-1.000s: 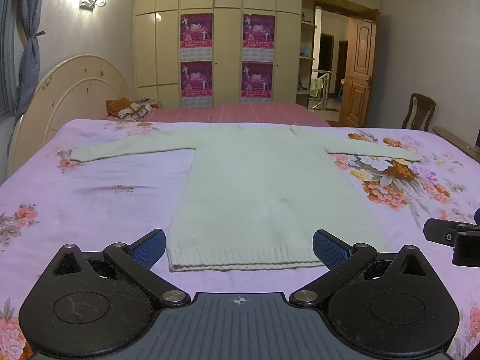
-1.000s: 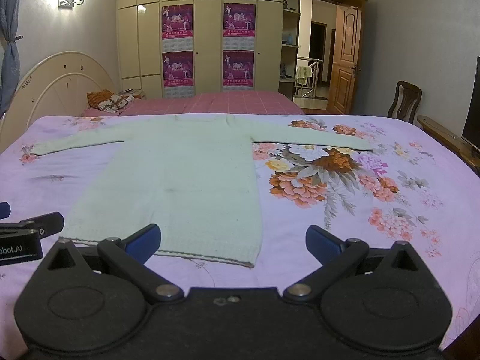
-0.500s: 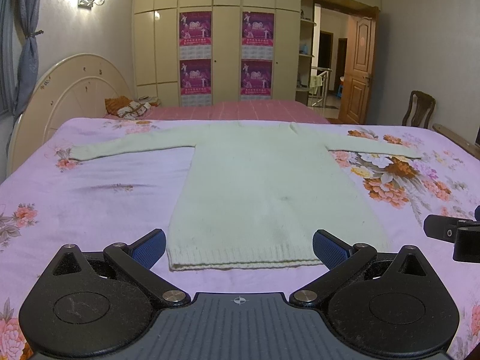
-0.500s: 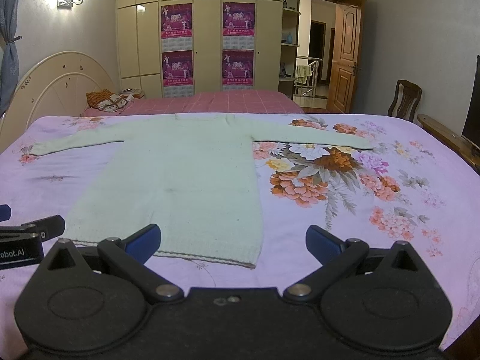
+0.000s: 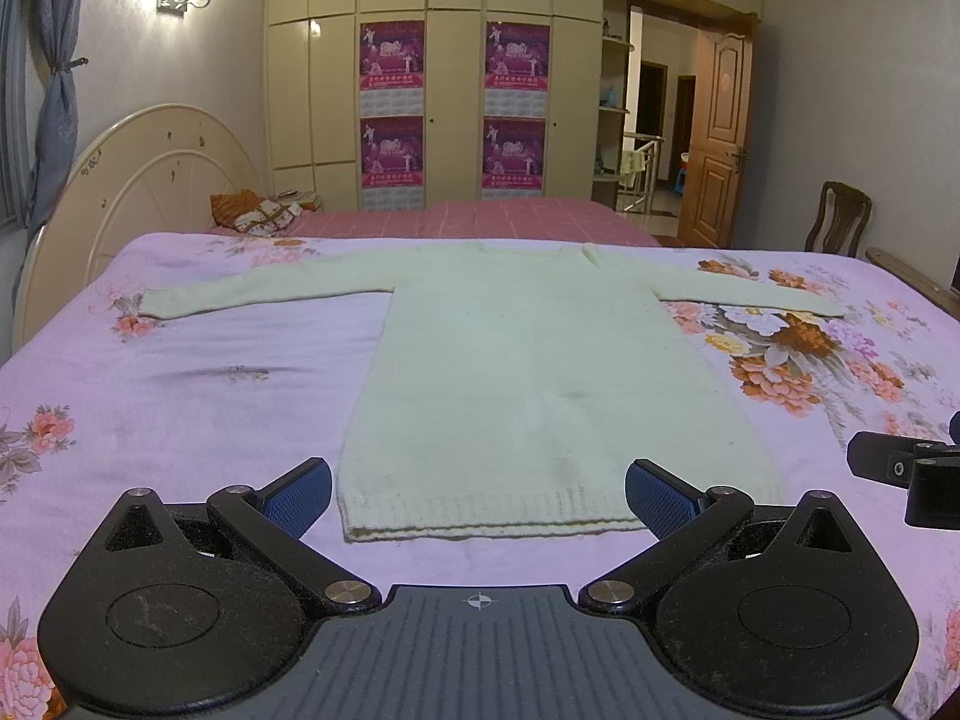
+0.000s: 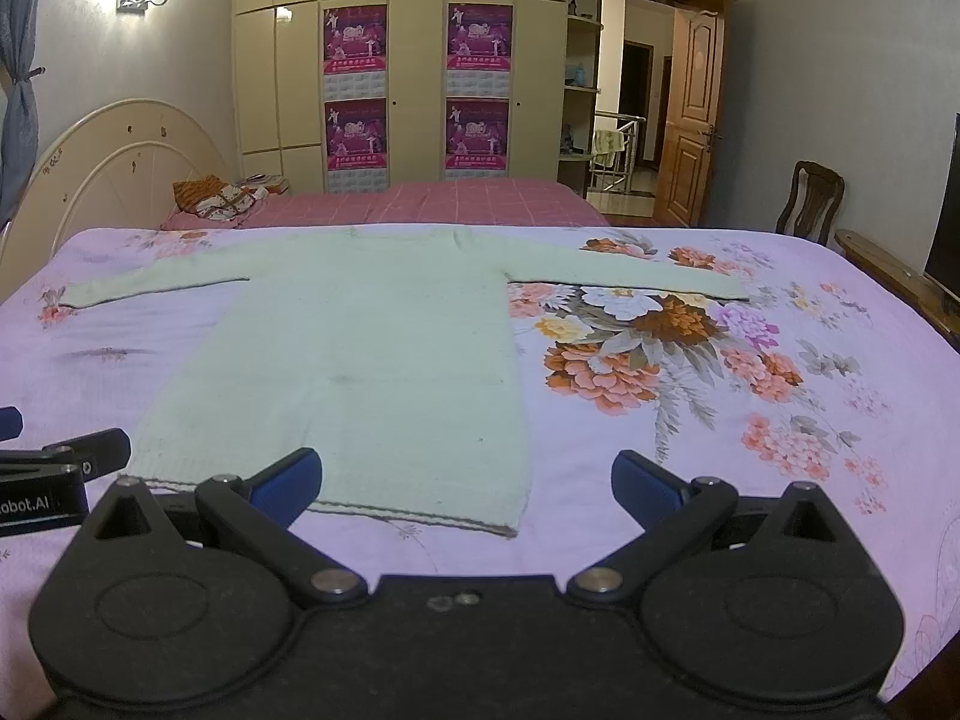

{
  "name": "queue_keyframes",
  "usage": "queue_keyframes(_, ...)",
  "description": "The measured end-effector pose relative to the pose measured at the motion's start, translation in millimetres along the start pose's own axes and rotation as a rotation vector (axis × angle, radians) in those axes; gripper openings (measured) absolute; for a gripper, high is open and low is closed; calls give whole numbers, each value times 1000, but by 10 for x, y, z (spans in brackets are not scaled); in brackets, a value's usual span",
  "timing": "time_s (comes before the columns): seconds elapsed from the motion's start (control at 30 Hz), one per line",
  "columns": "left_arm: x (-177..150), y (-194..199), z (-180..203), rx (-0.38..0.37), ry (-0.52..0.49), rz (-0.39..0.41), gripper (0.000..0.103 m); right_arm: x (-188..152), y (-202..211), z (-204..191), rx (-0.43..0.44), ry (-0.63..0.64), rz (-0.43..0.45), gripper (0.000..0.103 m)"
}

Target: Fold small clothes

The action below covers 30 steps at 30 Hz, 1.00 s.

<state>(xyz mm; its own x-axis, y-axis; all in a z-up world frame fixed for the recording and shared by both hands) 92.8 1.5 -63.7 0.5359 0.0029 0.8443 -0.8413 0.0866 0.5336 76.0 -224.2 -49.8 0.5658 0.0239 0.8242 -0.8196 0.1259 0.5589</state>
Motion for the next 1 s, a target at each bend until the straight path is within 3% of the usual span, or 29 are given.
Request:
queue_keyframes(0.37, 14, 1, -9, 1, -6, 7, 103, -18, -78, 23, -3, -14, -9, 102)
queue_keyframes(0.47, 60, -64, 7, -50, 9, -5, 103, 17, -108, 97, -2, -33, -5, 102)
queue_keyframes(0.57, 88, -215, -4, -11, -22, -34, 103, 94, -178, 215, -28, -53, 10, 102)
queue_keyframes(0.73, 268, -492, 0, -68, 10, -20, 103, 247, -398, 442, -57, -75, 6, 102)
queue_keyframes(1.0, 571, -1364, 23, -60, 29, -80, 103, 455, -952, 873, -126, -107, -10, 102)
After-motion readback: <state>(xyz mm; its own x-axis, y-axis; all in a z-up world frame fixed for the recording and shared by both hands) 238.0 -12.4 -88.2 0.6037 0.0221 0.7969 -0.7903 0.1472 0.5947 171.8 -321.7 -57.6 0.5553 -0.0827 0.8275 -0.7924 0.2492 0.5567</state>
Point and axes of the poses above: each gripper's, at about its wrist camera, not at the fingertips, and y roughly against the way its jaws point, z to its right, x to its top, the point moved 10 cm from there along -y, roughly the way its jaws point, and after that the axes turned 5 degrees about -x, right-handed, at the moved point
